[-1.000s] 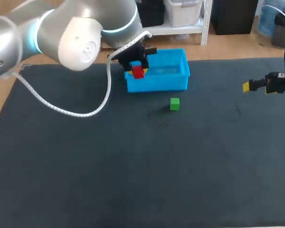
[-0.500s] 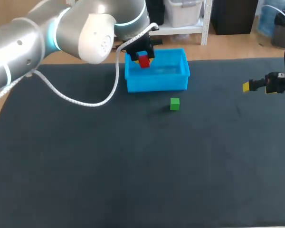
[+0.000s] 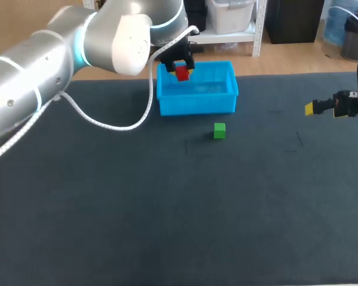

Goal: Use the left arm to pick the red cube and place it into the blue plastic box first, then use the right arm to grasp the green cube and put it into the same blue plastic box after the first action is fully finished.

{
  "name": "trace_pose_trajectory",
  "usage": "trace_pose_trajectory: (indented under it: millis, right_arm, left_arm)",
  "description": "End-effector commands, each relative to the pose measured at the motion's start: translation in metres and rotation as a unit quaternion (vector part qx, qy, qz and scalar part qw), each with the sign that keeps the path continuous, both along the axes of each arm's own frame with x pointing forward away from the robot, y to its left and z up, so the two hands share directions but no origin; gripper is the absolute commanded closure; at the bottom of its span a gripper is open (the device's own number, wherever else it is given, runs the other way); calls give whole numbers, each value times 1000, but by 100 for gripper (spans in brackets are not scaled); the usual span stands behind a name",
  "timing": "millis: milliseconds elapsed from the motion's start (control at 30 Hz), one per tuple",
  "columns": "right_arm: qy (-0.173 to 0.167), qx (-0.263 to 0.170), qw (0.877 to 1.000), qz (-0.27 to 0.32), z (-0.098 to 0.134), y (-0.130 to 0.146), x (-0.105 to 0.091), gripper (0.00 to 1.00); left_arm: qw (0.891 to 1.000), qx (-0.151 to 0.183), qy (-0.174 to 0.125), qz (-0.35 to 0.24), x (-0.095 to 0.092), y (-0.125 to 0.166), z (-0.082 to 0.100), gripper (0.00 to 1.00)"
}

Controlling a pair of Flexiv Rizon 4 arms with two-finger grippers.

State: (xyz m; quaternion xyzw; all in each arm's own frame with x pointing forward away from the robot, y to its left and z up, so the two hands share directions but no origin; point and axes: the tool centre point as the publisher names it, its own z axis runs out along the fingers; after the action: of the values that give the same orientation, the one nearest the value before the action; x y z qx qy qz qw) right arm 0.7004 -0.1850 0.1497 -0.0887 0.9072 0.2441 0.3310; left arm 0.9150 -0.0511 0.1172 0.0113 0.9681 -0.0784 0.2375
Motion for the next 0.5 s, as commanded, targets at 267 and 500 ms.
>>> trace_pose_trajectory:
  millis: [267, 500]
  right_arm:
    - [0, 0, 1000, 0, 0, 0, 0, 0]
    - [0, 0, 1000, 0, 0, 0, 0, 0]
  left_arm:
    - [1000, 18, 19, 11, 29, -5, -22, 100]
    - [999, 26, 23, 16, 33, -2, -26, 100]
